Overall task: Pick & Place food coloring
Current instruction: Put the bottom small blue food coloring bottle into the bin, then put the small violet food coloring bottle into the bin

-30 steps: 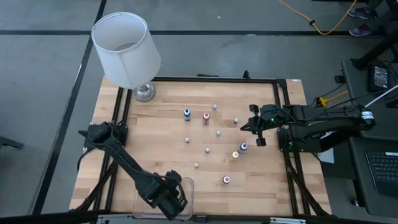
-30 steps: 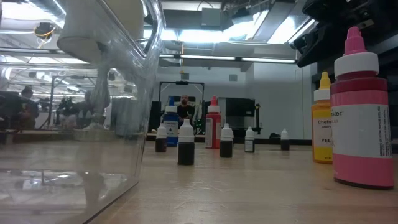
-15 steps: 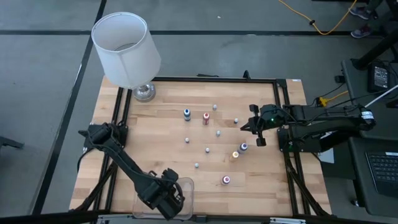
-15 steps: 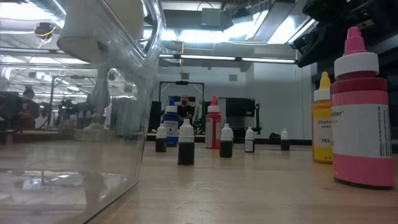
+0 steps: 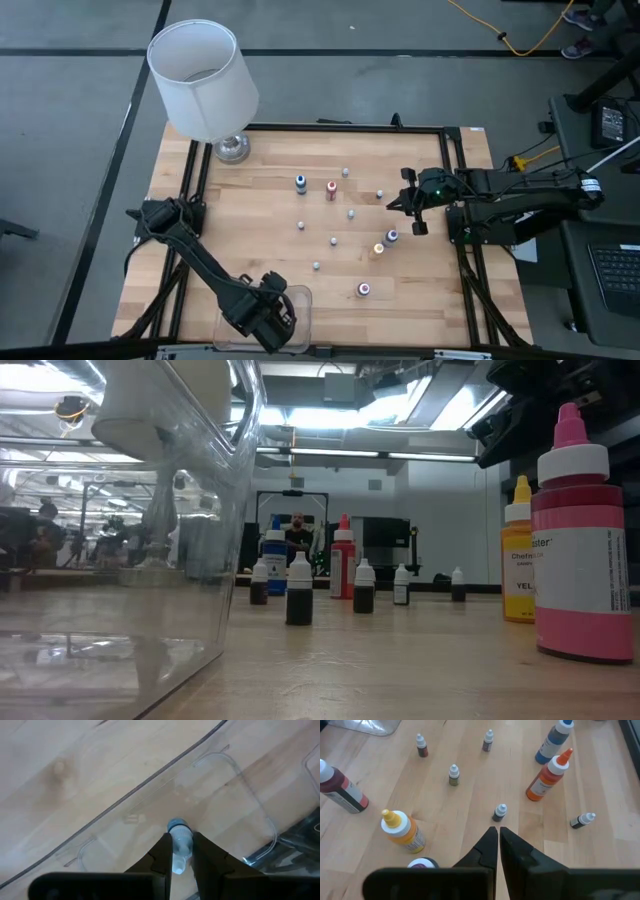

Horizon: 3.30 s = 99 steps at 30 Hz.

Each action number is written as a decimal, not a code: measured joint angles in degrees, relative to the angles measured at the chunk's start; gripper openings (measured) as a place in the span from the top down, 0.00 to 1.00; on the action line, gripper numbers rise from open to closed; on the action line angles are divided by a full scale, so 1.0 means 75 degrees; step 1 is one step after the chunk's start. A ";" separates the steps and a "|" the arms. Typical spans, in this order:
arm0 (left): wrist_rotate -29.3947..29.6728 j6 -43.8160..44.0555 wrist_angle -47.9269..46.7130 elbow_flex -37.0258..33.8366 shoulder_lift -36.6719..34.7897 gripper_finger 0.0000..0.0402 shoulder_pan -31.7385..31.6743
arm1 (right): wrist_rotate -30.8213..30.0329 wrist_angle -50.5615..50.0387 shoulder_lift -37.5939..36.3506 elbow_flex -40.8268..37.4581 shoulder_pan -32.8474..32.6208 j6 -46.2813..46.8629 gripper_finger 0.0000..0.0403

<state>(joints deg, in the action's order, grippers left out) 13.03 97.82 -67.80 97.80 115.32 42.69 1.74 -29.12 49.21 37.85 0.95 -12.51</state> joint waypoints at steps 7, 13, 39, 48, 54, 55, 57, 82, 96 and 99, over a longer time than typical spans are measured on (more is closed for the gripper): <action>-0.0106 -0.0002 0.0278 -0.0006 0.0305 0.88 0.0047 | 0.0000 0.0001 0.0003 0.0000 0.0000 0.0000 0.94; -0.0273 -0.0002 0.0331 -0.0014 0.0552 0.88 0.0044 | -0.0003 0.0009 0.0003 0.0000 0.0000 0.0000 0.94; -0.0374 0.0012 0.0415 -0.0015 0.0849 0.73 0.0018 | -0.0006 0.0017 0.0006 0.0000 0.0000 0.0000 0.94; -0.0321 0.0207 0.0002 -0.0015 0.0496 0.65 -0.0013 | -0.0006 0.0017 0.0006 0.0000 0.0000 0.0000 0.94; 0.0524 0.0217 -0.0366 -0.0006 -0.0568 0.64 -0.0181 | -0.0006 0.0017 0.0006 0.0000 0.0000 0.0000 0.94; 0.0683 0.0179 -0.0372 -0.0003 -0.0781 0.64 -0.0220 | -0.0006 0.0017 0.0006 0.0000 0.0000 0.0000 0.94; 0.0878 -0.0021 -0.0452 -0.0003 -0.1129 0.64 -0.0341 | -0.0006 0.0020 0.0009 0.0000 0.0000 0.0000 0.94; 0.1246 -0.8272 -0.0617 -0.0009 -0.1247 0.65 -0.4197 | -0.0017 0.0757 0.0009 0.0000 0.0000 0.0241 0.94; -0.0876 -0.8495 0.2303 -0.2386 -0.1308 0.61 -0.5131 | -0.0069 0.0574 0.0009 0.0000 0.0003 0.0335 0.94; -0.1063 -0.8338 0.2515 -0.2492 -0.1308 0.61 -0.5238 | -0.0081 0.0556 0.0012 0.0000 0.0003 0.0173 0.94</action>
<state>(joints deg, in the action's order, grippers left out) 5.05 35.28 -48.94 79.11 105.51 3.41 1.13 -24.95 49.30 37.85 0.97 -11.22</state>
